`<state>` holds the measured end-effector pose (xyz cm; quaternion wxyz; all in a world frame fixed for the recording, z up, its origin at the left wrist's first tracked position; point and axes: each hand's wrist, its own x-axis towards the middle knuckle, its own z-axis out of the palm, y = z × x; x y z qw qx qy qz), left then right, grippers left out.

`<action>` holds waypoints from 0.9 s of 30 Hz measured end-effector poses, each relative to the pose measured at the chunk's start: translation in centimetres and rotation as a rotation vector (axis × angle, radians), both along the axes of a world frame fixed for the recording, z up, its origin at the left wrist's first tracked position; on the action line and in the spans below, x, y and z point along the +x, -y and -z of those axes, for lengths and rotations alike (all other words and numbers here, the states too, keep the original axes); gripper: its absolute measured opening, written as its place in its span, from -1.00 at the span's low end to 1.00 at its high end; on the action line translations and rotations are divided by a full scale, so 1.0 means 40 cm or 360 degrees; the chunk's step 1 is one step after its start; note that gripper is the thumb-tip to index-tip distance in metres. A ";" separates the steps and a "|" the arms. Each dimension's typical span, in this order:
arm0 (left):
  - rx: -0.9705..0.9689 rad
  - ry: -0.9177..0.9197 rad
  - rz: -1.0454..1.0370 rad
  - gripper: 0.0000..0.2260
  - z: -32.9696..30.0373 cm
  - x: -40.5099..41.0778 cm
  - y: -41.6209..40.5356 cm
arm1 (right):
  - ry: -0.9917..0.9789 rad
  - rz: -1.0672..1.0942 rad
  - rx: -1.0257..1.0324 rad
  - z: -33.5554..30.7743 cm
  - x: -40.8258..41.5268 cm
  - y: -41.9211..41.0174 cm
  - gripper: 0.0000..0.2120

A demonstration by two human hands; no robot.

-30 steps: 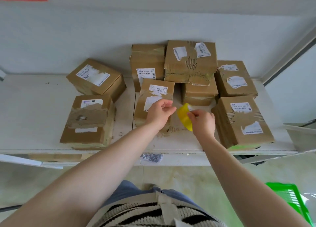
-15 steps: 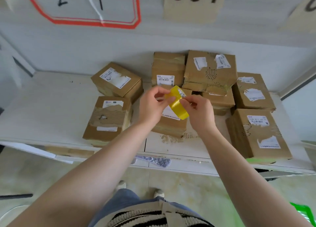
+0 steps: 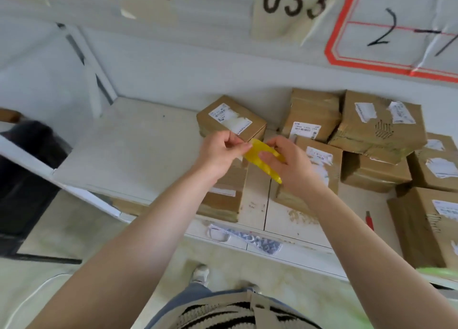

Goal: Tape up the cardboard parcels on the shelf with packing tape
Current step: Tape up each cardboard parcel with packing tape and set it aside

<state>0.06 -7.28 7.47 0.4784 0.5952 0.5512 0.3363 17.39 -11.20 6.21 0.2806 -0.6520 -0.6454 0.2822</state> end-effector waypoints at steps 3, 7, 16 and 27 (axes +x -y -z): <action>-0.0045 -0.0050 0.0099 -0.83 0.000 -0.069 -0.007 | 0.0100 0.0103 -0.0031 0.000 -0.065 -0.036 -0.80; -0.0265 0.0124 0.0229 -0.89 0.002 -0.157 -0.042 | 0.0114 0.0112 -0.0006 0.011 -0.142 -0.055 -0.75; -0.0570 0.0389 0.0347 -0.88 0.015 -0.259 -0.103 | 0.0329 0.0142 0.0108 0.028 -0.221 -0.083 -0.84; -0.0529 0.0213 0.0332 -0.92 0.058 -0.262 -0.144 | 0.0456 0.0071 0.0054 0.024 -0.270 -0.111 -0.81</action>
